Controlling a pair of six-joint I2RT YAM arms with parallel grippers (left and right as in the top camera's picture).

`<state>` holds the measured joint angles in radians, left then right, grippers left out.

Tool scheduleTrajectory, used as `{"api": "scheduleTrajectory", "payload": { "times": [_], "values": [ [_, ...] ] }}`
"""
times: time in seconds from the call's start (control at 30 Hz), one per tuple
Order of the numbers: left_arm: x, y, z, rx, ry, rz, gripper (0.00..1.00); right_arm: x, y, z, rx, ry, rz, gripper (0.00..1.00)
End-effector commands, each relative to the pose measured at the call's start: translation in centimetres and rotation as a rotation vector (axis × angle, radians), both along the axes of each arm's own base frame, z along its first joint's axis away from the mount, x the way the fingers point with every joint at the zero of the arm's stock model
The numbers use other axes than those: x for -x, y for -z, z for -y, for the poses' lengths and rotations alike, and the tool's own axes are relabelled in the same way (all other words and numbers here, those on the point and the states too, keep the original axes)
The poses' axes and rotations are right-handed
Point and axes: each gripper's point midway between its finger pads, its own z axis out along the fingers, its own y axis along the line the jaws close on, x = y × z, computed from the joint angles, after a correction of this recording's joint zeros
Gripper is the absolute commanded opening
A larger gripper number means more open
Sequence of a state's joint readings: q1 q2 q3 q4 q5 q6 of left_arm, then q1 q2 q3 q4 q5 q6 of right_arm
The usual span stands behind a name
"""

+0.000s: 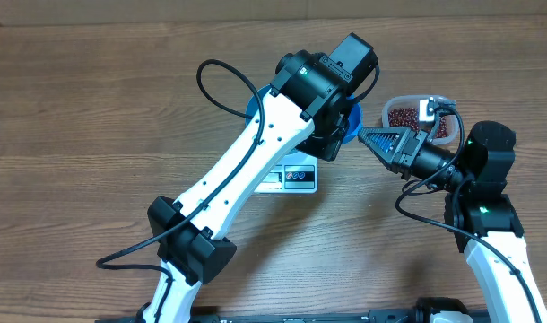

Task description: Scoop item into bowl and weigh 150g on scale

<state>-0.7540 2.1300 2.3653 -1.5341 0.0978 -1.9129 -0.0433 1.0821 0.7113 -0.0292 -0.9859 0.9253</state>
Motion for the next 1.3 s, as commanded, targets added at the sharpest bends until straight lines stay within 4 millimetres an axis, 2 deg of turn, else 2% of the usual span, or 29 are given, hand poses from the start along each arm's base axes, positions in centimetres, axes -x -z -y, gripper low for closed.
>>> {"api": "scheduleTrajectory", "payload": {
  "times": [0.0,0.27,0.53,0.6,0.67,0.73,0.8,1.13,1.27],
  "values": [
    [0.5,-0.8,0.5,0.020,0.002,0.007,0.04,-0.1,-1.1,-0.1,0.003,-0.003,0.032,0.04],
    [0.5,-0.8,0.4,0.017,0.001,0.004,0.04,-0.2,-1.1,0.0,0.005,0.004,0.032,0.04],
    [0.6,-0.8,0.4,0.015,0.002,0.002,0.15,-0.2,-1.1,0.0,0.005,0.004,0.033,0.04],
    [0.5,-0.8,0.3,0.012,0.007,0.005,0.31,-0.2,-1.1,0.0,0.006,0.004,0.034,0.04],
    [0.5,-0.8,0.3,0.009,0.010,0.009,0.60,-0.3,-1.1,0.0,0.007,0.004,0.036,0.04],
    [0.3,-0.7,0.1,0.000,0.006,0.016,0.83,-0.3,-1.1,0.0,0.007,0.004,0.036,0.04],
    [0.2,-0.7,-0.2,-0.012,0.002,0.024,1.00,-0.3,-1.1,0.0,0.007,0.004,0.036,0.04],
    [-0.7,-0.8,-1.1,-0.016,0.069,0.042,1.00,-0.4,-1.0,0.1,0.015,0.013,0.042,0.04],
    [-0.8,-1.0,-0.9,0.060,0.092,-0.006,0.99,-0.6,-0.9,0.3,0.022,0.028,0.044,0.04]
  ]
}}
